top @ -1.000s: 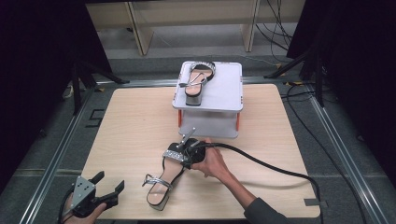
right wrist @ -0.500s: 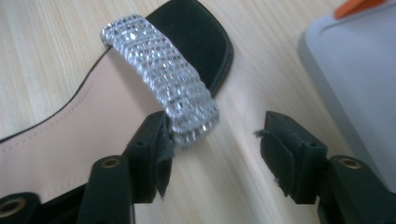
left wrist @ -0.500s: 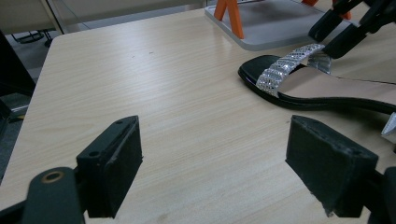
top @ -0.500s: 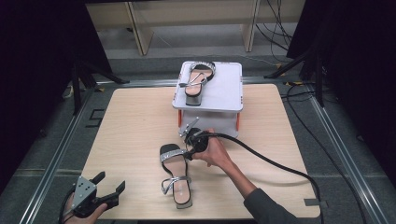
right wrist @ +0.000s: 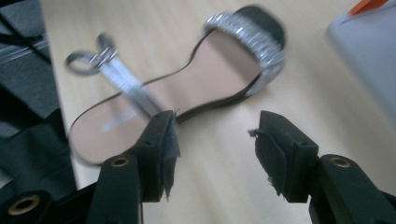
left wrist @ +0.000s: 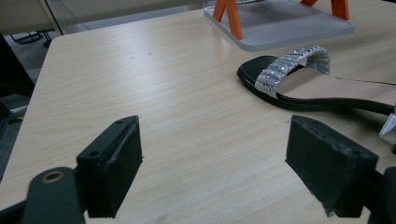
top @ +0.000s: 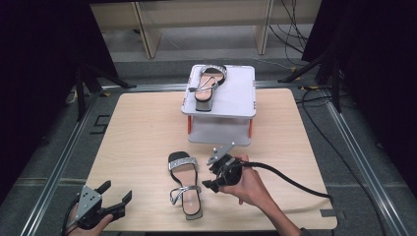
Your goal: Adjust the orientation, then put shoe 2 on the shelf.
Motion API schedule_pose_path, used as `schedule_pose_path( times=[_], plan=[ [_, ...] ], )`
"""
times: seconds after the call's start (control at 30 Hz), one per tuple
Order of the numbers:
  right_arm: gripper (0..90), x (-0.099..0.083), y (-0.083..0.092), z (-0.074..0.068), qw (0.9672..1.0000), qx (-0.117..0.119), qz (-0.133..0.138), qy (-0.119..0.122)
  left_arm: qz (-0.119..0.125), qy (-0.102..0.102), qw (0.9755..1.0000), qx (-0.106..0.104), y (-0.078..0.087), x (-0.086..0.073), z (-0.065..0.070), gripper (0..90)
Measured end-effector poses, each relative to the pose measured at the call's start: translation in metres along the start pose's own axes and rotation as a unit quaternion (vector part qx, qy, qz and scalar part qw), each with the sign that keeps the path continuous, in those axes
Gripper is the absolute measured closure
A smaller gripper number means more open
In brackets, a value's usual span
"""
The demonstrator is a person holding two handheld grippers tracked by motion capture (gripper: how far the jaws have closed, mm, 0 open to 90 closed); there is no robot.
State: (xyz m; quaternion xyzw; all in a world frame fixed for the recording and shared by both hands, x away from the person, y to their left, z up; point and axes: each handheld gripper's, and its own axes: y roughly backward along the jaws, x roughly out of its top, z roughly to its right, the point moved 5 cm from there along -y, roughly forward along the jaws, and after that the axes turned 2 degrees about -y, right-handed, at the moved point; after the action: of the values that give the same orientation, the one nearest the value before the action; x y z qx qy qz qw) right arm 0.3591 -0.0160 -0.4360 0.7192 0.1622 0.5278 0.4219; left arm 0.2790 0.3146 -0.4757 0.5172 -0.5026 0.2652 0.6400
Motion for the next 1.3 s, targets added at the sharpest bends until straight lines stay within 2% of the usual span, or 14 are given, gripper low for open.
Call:
schedule_pose_path(
  times=[0.07,0.1,0.17,0.2,0.4,0.53,0.7,0.9,0.97,1.1,1.13,1.2,1.23,1.3],
  plan=[
    [47.0,-0.007,0.0,-0.008,0.9999,0.006,-0.007,-0.005,-0.003,-0.001,1.0,0.0,0.0,0.0,0.0,17.8],
    [47.1,-0.008,-0.001,-0.009,0.9999,0.009,-0.004,0.005,-0.004,-0.002,1.0,0.001,-0.001,0.0,0.0,17.8],
    [48.7,-0.013,-0.004,-0.014,0.9999,0.01,-0.009,0.007,-0.007,-0.004,1.0,0.001,0.0,0.001,0.0,17.9],
    [48.9,-0.014,-0.006,-0.014,0.9998,0.006,-0.011,0.015,-0.002,-0.002,1.0,0.0,-0.001,0.001,0.001,17.8],
    [52.8,-0.019,-0.021,-0.021,0.9993,0.02,-0.028,0.017,-0.002,-0.004,1.0,0.0,-0.001,0.001,0.001,17.9],
    [54.7,-0.017,-0.025,-0.019,0.9996,0.013,-0.022,0.014,-0.004,-0.003,1.0,-0.003,-0.001,0.0,0.001,17.8],
    [58.4,-0.011,-0.033,-0.02,0.9997,0.024,-0.008,-0.004,-0.002,-0.004,1.0,-0.001,-0.001,0.001,0.001,17.9],
    [62.8,-0.012,-0.046,-0.015,0.9995,0.021,-0.02,-0.011,-0.005,-0.006,1.0,-0.001,0.0,0.001,0.001,17.8],
    [66.0,-0.012,-0.047,-0.014,0.9995,0.026,-0.018,-0.009,0.0,0.002,1.0,-0.005,-0.002,0.001,0.002,17.9],
    [71.8,-0.012,-0.047,-0.013,0.999,0.036,-0.025,-0.01,-0.002,0.002,1.0,-0.006,-0.002,0.0,0.003,17.8],
    [78.5,-0.011,-0.048,-0.013,0.9987,0.046,-0.018,0.014,-0.001,0.0,1.0,-0.005,-0.002,0.001,0.002,17.8],
    [80.4,-0.011,-0.048,-0.014,0.9987,0.045,-0.016,0.017,-0.002,-0.004,1.0,-0.005,-0.002,0.001,0.001,17.8],
    [81.0,-0.011,-0.047,-0.015,0.9984,0.054,-0.015,0.009,-0.002,-0.004,1.0,-0.005,-0.002,0.0,0.001,17.8],
    [81.7,-0.01,-0.046,-0.013,0.9986,0.048,-0.014,0.016,-0.003,0.0,1.0,-0.003,-0.001,0.0,0.001,17.8]
  ],
)
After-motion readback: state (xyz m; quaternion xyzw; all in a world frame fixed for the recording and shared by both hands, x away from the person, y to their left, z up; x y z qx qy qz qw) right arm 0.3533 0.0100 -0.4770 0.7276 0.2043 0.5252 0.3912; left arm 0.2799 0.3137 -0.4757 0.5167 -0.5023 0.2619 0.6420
